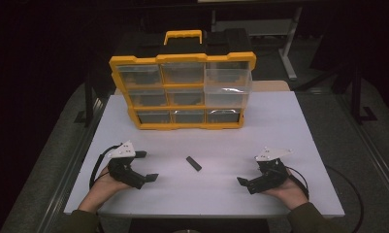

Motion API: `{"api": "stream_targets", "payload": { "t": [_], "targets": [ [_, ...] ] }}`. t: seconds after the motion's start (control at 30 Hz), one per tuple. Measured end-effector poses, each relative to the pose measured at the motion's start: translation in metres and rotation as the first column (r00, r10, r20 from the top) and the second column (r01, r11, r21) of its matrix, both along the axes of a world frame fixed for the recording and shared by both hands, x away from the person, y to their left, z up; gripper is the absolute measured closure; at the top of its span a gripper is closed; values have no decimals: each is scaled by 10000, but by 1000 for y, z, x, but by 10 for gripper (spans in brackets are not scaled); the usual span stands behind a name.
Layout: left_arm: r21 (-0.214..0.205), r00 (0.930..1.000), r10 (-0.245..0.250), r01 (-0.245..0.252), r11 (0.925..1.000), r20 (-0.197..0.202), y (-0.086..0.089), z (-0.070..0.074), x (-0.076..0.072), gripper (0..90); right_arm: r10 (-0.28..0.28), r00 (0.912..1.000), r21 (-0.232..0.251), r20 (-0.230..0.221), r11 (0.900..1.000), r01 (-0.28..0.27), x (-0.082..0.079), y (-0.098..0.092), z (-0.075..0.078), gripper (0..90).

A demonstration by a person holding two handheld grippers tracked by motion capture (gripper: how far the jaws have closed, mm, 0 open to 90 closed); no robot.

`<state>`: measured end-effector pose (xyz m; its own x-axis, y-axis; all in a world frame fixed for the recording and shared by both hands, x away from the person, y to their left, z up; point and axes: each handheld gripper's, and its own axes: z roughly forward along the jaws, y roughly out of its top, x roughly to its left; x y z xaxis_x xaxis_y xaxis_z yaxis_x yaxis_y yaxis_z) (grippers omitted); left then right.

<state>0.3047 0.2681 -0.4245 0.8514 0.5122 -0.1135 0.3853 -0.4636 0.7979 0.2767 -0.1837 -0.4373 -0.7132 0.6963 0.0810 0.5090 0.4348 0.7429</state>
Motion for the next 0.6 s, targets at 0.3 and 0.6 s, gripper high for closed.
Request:
{"api": "stream_targets", "payload": {
  "t": [0.3, 0.6],
  "targets": [
    [36, 10000, 68, -68, 10000, -62, -2, 0, 1, 0, -4, 10000, 111, 32, 9999, 3, -1, -1, 1, 0],
    [-131, 9998, 173, -174, 9998, -75, -2, 3, 2, 0, -14, 10000, 408, 37, 9992, 12, -3, -1, 4, 0]
  ]
}}
